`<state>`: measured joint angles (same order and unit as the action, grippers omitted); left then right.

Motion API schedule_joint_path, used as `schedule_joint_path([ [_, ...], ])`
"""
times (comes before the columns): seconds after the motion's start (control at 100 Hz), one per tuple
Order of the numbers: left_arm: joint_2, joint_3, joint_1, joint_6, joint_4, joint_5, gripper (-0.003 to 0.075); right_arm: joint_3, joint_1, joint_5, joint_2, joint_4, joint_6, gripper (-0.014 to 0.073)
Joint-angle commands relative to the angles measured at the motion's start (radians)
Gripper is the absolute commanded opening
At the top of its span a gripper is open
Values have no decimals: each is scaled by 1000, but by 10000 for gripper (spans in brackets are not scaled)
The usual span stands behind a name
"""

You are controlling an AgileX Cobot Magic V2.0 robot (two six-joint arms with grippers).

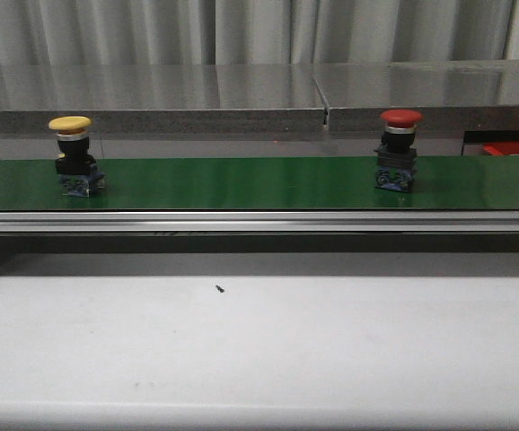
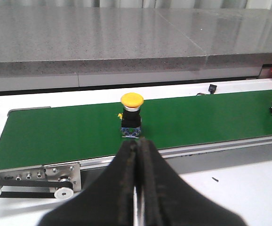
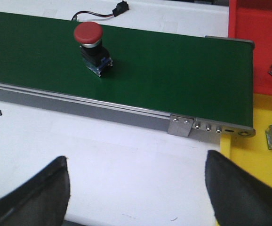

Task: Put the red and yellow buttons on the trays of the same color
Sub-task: 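Grasp the red button at the belt's end with the right gripper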

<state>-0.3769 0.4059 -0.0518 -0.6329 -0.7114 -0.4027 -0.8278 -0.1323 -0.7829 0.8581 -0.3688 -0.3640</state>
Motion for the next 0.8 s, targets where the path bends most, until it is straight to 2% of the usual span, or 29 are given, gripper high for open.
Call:
schedule_joint_path([
  [0.0, -5, 27, -7, -2, -31, 48, -19, -89, 0, 33, 94, -24, -19, 589],
  [0.3, -5, 27, -7, -2, -31, 48, -19, -298, 64, -15, 456, -15, -57, 589],
  [0.56, -5, 27, -7, -2, -31, 48, -19, -466, 129, -2, 659, 5, -85, 589],
  [0.79, -5, 27, -7, -2, -31, 48, -19, -588, 140, 10, 819, 23, -85, 589],
])
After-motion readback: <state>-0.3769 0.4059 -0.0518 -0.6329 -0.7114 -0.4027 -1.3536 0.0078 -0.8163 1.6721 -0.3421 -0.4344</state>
